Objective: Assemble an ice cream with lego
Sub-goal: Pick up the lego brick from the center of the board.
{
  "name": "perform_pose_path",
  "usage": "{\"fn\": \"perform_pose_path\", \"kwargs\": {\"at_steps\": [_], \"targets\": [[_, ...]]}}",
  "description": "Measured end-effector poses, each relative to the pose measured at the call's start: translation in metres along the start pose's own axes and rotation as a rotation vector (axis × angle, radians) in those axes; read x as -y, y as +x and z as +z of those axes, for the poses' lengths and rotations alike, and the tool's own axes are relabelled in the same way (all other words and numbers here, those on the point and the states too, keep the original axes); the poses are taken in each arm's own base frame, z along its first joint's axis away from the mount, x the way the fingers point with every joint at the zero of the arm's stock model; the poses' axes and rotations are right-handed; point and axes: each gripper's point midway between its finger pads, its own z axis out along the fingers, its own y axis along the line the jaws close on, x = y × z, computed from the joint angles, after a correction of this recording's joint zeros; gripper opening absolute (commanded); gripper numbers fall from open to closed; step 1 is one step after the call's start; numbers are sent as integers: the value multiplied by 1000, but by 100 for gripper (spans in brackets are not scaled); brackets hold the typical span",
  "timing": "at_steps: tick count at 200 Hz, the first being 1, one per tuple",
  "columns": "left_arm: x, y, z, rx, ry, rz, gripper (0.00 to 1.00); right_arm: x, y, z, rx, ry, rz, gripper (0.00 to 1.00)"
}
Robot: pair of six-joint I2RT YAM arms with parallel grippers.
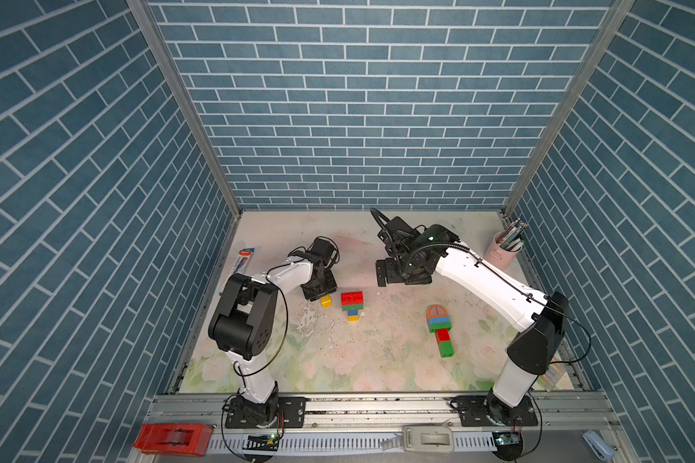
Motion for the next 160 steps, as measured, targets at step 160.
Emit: {"fn": "perform_pose_path", "kwargs": {"at_steps": [160], "targets": [[-8, 10, 6, -49, -36, 41, 20, 1, 3, 4, -3, 1, 1, 98]]}}
